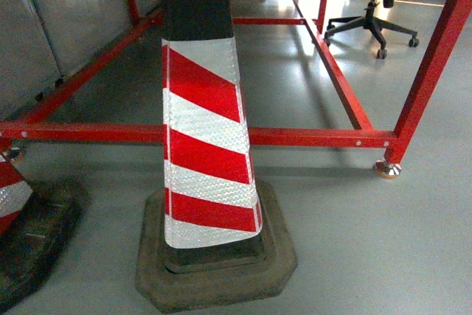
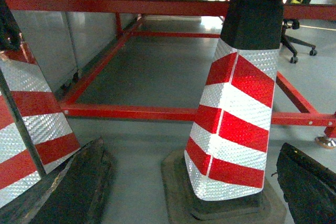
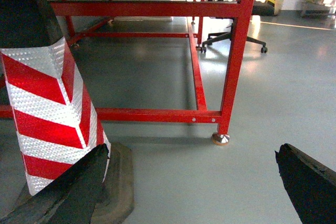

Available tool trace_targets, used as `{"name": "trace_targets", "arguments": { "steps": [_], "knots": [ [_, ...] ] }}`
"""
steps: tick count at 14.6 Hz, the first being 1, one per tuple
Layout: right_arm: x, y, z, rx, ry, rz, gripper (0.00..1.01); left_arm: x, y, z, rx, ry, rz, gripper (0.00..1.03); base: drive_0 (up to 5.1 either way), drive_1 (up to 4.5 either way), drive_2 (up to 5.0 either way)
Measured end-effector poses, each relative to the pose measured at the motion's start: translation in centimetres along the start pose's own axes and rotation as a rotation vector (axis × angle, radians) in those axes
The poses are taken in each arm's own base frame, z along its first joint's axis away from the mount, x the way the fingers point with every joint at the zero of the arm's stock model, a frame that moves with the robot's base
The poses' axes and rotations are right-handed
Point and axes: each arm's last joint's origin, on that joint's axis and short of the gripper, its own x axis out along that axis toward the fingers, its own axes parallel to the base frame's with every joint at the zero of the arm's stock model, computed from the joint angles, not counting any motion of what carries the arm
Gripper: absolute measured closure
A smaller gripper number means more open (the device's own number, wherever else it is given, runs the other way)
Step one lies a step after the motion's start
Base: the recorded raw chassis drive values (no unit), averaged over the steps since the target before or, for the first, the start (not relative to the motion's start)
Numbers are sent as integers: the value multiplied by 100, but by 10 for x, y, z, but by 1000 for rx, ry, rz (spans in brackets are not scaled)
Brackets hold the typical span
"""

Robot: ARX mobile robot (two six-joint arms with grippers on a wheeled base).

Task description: Pick blue part to blue bin on bottom shelf

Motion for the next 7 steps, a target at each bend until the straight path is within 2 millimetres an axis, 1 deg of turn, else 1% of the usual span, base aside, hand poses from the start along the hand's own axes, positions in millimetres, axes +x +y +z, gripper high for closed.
{"name": "trace_targets", "arguments": {
  "steps": [7],
  "knots": [
    [0, 0, 0, 0, 0, 0, 3, 0, 0, 0, 0, 0, 0, 5, 0, 0, 0]
  ]
}}
